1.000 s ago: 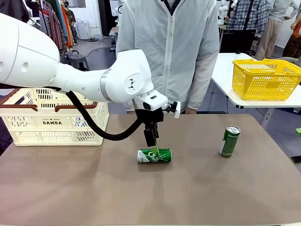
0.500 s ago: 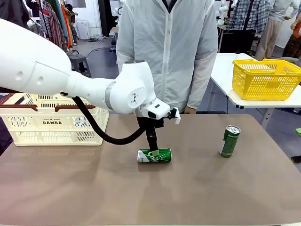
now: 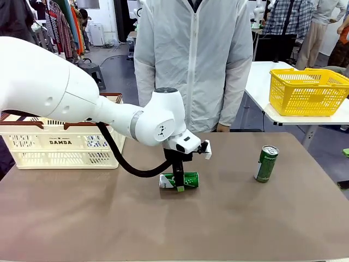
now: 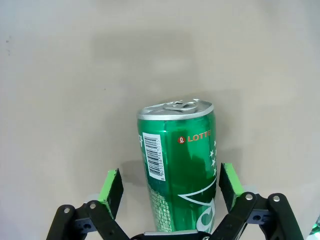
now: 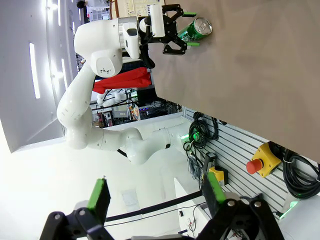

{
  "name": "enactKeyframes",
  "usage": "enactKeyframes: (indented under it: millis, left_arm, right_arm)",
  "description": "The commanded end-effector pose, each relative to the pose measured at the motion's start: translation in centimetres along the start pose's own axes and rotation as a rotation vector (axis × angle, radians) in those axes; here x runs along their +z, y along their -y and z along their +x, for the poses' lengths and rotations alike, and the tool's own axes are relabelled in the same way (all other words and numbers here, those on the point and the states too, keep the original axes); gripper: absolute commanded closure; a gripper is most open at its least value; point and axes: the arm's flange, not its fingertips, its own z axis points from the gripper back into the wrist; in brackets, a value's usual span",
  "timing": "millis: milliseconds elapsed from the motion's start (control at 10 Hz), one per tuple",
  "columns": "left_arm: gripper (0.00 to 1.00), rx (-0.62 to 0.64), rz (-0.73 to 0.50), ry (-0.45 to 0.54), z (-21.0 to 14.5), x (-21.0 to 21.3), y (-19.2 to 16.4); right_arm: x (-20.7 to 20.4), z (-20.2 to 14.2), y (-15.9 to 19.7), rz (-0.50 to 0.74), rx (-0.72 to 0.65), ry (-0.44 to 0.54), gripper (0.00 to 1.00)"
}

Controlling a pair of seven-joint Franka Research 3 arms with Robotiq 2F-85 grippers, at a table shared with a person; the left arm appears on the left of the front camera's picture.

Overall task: Place the drinks into the Shopping basket.
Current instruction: Pick up one drink and place it into the Shopping basket.

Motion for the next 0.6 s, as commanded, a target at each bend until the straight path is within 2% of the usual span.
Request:
enactKeyframes:
  millis: [0,100,200,500]
  left_arm:
    - [0.25,0.03,0.008,-0.037,0.57,0.49,-0.43]
    - [0.84,0.031,0.004,-0.054,0.74,0.59,-0.44]
    - [1.0,0.025,0.004,-0.058,0.76,0.64,-0.36]
    - [1.0,0.045,0.006,-0.062,0.5,0.81,-0.3]
  right_arm:
    - [0.02,0.17,-0.74,0.019,-0.008,0.009,0.0]
    - [0.02,0.17,-0.74,0.019,-0.008,0.009,0.0]
    - [0.02,0.17,-0.74,0.019,-0.008,0.009,0.0]
    - [0.02,0.17,-0.74,0.019,-0.008,0.009,0.0]
